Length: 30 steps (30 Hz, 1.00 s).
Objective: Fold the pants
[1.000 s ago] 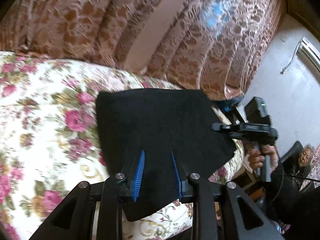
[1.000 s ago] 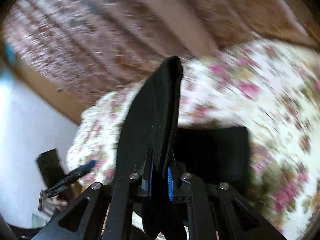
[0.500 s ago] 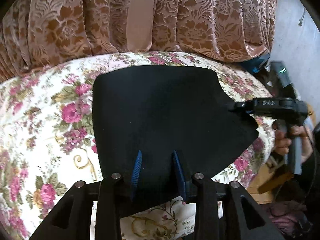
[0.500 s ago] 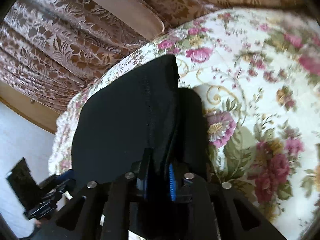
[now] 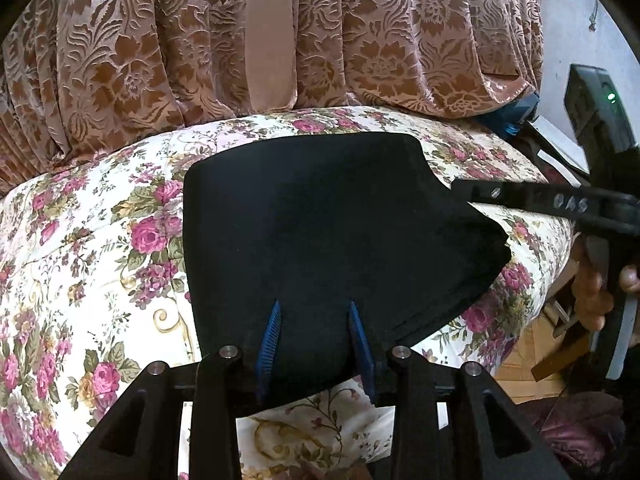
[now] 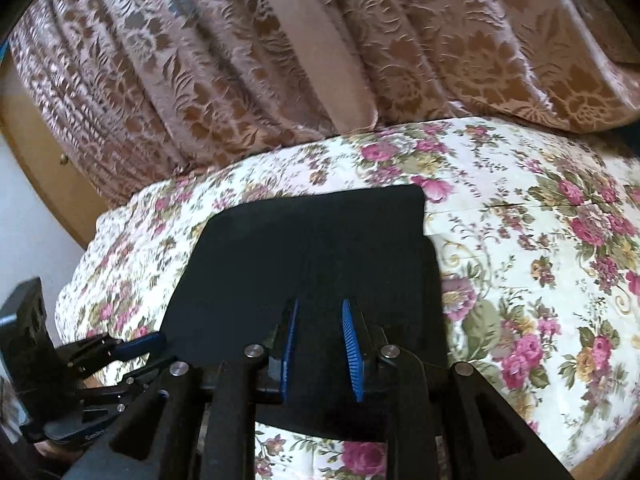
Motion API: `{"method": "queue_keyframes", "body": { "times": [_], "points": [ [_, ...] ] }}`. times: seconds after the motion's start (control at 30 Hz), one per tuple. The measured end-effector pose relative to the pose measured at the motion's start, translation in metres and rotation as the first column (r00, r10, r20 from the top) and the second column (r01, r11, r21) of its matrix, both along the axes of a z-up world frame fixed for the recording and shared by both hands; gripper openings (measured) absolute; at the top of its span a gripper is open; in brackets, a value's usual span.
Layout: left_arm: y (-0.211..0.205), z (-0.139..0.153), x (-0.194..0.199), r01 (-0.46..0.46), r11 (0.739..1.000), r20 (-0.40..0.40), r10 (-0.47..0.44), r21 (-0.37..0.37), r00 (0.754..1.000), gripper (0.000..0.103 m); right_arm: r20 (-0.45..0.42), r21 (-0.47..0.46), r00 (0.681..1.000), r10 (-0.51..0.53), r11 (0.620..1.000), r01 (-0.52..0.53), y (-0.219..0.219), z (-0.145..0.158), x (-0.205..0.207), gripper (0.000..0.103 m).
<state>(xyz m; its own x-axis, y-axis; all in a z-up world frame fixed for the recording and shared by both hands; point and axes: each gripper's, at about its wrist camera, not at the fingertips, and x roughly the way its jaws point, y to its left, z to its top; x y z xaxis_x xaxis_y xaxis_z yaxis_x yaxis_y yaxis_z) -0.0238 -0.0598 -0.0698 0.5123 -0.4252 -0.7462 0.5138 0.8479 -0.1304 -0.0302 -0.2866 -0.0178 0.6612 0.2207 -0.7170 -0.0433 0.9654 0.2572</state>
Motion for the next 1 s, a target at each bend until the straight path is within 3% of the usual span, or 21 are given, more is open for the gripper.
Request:
{"method": "queue_keyframes", "body": {
  "times": [0.2,0.27,0.4,0.47,0.5,0.53,0.6,0.73,0.83,1.0],
  "points": [
    [-0.002,-0.006,-0.003,-0.005,1.0,-0.009,0.005,0.015,1.0,0.036,-0.095,-0.069,0.995,-0.023,0.997,0.016,0.006,-0.031,0.0,0.024],
    [-0.002,-0.009,-0.003,-0.005,1.0,-0.018,0.005,0.012,1.0,0.036,-0.137,-0.105,0.99,-0.044,0.994,0.03,0.0,-0.047,0.001,0.019],
    [-0.003,-0.01,-0.006,-0.016,1.0,-0.007,0.016,0.008,1.0,0.036,-0.118,-0.068,0.992,-0.049,0.997,0.041,-0.01,-0.06,-0.004,0.016],
    [0.005,-0.002,-0.006,-0.019,0.998,-0.006,0.019,-0.053,1.0,0.037,-0.115,-0.077,0.992,-0.053,0.996,0.044,-0.009,-0.058,-0.005,0.016],
    [0.012,0.004,-0.005,-0.021,0.995,-0.007,0.02,-0.095,1.0,0.046,-0.104,-0.063,0.993,-0.049,0.997,0.043,-0.009,-0.055,-0.006,0.019],
    [0.02,0.009,-0.003,-0.029,0.99,-0.003,0.029,-0.135,1.0,0.062,-0.093,-0.04,0.995,-0.044,0.998,0.041,-0.01,-0.05,-0.007,0.021],
    [0.04,0.019,0.008,-0.068,0.975,-0.006,0.068,-0.212,0.998,0.078,-0.074,0.02,0.996,-0.043,0.999,0.044,-0.019,-0.04,-0.007,0.026],
    [0.069,0.012,0.054,-0.125,0.948,-0.092,0.102,-0.292,0.99,0.081,-0.072,0.103,0.995,-0.069,0.992,0.077,-0.047,-0.036,0.01,0.032],
    [0.076,-0.007,0.085,-0.14,0.933,-0.192,0.078,-0.331,0.978,0.081,-0.124,0.088,0.989,-0.077,0.992,0.089,-0.061,-0.051,0.033,0.032],
    [0.073,-0.036,0.118,-0.136,0.905,-0.302,0.009,-0.402,0.953,0.083,-0.169,0.165,0.985,-0.033,0.984,0.062,-0.077,-0.065,0.054,0.032]
  ]
}}
